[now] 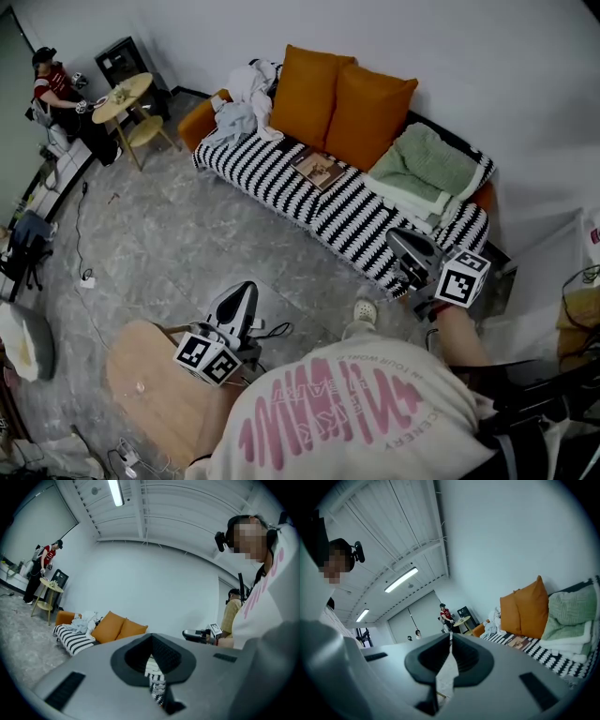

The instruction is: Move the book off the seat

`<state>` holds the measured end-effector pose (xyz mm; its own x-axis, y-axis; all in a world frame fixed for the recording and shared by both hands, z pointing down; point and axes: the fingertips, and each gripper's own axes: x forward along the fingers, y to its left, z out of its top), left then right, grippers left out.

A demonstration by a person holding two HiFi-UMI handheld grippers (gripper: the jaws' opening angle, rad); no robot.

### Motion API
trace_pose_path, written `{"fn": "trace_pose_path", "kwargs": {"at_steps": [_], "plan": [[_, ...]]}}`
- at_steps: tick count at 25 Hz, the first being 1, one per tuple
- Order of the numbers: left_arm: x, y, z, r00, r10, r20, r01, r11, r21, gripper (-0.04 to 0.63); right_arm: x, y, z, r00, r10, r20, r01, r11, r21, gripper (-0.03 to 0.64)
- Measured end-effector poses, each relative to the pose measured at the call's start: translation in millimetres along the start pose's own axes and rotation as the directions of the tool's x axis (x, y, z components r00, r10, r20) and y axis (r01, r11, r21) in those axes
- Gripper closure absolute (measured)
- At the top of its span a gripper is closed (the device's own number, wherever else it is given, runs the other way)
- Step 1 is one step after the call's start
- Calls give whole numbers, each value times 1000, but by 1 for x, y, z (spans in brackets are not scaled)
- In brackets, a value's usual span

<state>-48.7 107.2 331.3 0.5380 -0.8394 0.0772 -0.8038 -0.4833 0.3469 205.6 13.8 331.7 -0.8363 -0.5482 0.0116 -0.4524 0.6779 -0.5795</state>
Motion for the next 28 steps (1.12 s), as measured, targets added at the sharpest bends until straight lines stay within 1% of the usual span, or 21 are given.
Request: {"fn": "trace_pose_path", "kwargs": {"at_steps": [3,6,9,13,18,22,28], "plan": [[-2,3,4,1000,5,-2,-5,1000,12,589,9,3,-1,1000,18,-13,-18,1000,-3,601],[-3,4,6,1000,14,1,-14,999,34,589,14,-1,0,1000,13,-12,-13,1000,-16,598],[-4,8,4,999,36,-10,-36,998,53,589,25,-7,-5,999,12,-35,-13,1000,-19,560],[-2,17,0,997,65,-30,-63,997,50,589,46,-21,-11,998,16,-69,-17,1000,-5,558],[11,40,0,992,115,-48,-112,992,51,589,83,-51,-9,997,35,-74,-31,998,58,558],[38,65,7,986,156,-52,-154,987,42,589,122,-83,4,994,65,-90,-58,995,77,558],[75,99,21,976,210,-62,-210,978,19,589,181,-138,24,987,60,-148,-45,993,106,558]]}}
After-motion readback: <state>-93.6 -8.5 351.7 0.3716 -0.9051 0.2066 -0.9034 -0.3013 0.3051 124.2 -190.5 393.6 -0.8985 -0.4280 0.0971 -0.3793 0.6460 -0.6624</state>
